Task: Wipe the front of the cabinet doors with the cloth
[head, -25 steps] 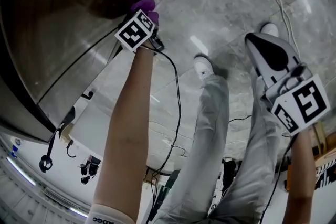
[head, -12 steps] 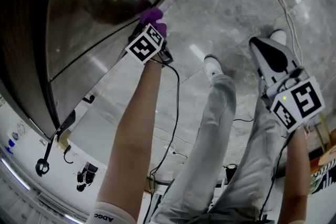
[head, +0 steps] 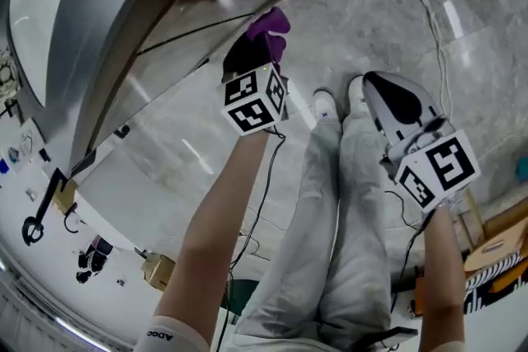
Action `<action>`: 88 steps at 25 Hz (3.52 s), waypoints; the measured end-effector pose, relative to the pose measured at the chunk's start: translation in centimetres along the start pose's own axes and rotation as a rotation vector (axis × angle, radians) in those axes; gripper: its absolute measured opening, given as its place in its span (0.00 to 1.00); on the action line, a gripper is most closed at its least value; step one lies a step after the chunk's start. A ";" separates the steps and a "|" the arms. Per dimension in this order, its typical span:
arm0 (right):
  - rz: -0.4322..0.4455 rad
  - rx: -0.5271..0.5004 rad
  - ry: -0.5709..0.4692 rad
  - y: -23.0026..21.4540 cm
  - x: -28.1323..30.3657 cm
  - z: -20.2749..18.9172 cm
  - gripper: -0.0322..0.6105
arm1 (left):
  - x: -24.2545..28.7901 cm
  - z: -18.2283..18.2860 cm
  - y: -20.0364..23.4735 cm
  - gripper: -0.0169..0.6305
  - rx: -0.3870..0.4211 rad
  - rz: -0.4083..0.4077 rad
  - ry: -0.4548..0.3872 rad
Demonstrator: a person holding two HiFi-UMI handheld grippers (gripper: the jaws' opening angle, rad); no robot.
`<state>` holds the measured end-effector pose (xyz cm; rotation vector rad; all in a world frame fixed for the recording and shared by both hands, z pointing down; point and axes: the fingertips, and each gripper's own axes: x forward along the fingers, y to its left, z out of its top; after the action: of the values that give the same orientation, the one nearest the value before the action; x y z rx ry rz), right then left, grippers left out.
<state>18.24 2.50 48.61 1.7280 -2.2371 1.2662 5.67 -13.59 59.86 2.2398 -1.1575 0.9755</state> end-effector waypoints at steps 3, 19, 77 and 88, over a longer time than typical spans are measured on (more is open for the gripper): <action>0.034 -0.030 0.024 1.6 0.0 0.9 0.09 | -3.6 1.7 -0.7 0.10 -0.001 0.012 -0.057; 0.195 -0.229 0.041 6.1 1.1 7.9 0.09 | -17.0 12.5 5.1 0.10 -0.259 0.247 -0.421; 0.351 -0.351 0.203 24.2 10.1 -1.3 0.09 | -23.6 5.9 20.7 0.10 -0.307 0.291 -0.498; 0.319 -0.290 0.197 14.9 5.6 0.3 0.09 | -14.0 9.8 8.1 0.10 -0.194 0.163 -0.432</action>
<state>3.95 -1.43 42.68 1.1332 -2.4916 1.0347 -2.88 -17.16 43.36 2.2838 -1.5633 0.4142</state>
